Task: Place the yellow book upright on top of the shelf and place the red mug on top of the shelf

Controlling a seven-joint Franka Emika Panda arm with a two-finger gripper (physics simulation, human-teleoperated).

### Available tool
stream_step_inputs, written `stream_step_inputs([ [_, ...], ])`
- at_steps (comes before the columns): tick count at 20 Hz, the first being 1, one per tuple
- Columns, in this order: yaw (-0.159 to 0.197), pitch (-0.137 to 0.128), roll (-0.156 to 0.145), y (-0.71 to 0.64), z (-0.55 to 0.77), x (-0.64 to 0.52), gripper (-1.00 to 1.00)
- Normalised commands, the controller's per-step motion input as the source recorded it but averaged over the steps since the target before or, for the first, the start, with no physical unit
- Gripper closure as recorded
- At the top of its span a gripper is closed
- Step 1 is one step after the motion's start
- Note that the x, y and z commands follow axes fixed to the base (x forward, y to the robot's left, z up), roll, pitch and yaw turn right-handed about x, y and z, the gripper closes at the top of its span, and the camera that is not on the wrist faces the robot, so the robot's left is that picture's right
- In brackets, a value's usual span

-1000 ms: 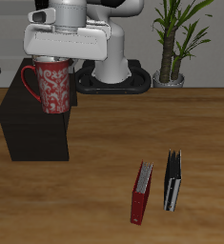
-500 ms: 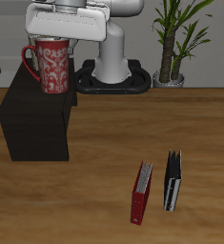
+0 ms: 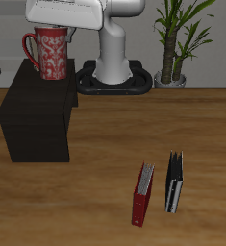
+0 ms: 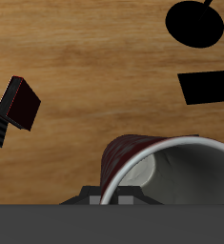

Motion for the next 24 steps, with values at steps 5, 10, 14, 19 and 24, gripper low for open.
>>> stream_step_inputs([
  [5, -0.007, 0.014, 0.034, -0.16, -0.04, 0.0, 1.0],
  [10, -0.052, 0.003, -0.003, -0.22, -0.09, -0.02, 1.0],
  [14, -0.071, 0.028, -0.03, -0.08, -0.02, -0.09, 1.0],
  [19, -0.013, -0.008, -0.005, -0.2, 0.07, -0.08, 1.0],
  [24, -0.033, 0.029, 0.009, -0.16, -0.09, 0.06, 1.0],
])
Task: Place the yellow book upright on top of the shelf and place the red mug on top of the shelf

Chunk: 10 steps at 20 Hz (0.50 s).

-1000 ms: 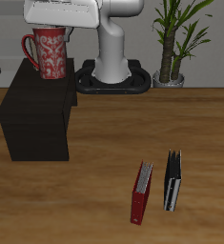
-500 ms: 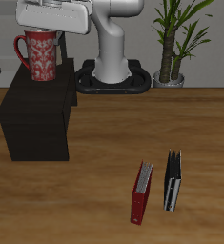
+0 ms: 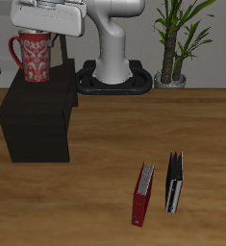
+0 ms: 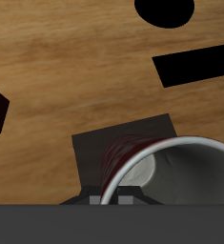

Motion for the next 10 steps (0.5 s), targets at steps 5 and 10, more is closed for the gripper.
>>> stream_step_inputs([
  [5, -0.048, 0.047, 0.033, 0.0, -0.19, 0.03, 1.0],
  [10, -0.078, 0.121, 0.06, 0.02, -0.26, 0.13, 1.0],
])
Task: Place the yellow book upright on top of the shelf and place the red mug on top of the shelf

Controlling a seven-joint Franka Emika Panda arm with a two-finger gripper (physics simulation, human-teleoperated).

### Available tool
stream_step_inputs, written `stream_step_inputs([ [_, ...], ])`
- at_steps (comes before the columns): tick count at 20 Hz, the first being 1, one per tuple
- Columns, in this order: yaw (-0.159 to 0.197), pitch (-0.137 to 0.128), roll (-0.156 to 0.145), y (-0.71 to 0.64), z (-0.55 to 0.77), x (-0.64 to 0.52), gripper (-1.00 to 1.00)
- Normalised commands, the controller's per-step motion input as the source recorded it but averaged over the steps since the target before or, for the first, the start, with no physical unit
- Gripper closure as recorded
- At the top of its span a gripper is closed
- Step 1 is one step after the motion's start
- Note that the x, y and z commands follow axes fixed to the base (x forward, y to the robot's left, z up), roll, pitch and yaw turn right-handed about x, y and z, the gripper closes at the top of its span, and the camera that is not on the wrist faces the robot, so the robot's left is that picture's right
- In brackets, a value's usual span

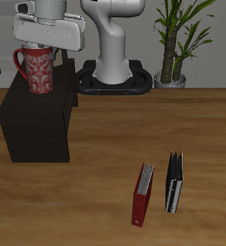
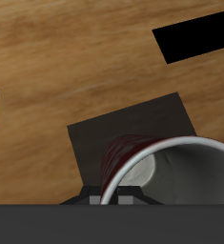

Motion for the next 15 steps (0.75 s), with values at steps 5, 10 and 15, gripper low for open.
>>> stream_step_inputs([
  [5, -0.046, 0.058, 0.006, -0.01, -0.17, 0.08, -1.0],
  [10, 0.001, 0.019, 0.001, 0.03, -0.1, 0.05, -1.0],
  [15, 0.003, 0.0, -0.003, 0.03, -0.04, -0.01, -1.0],
])
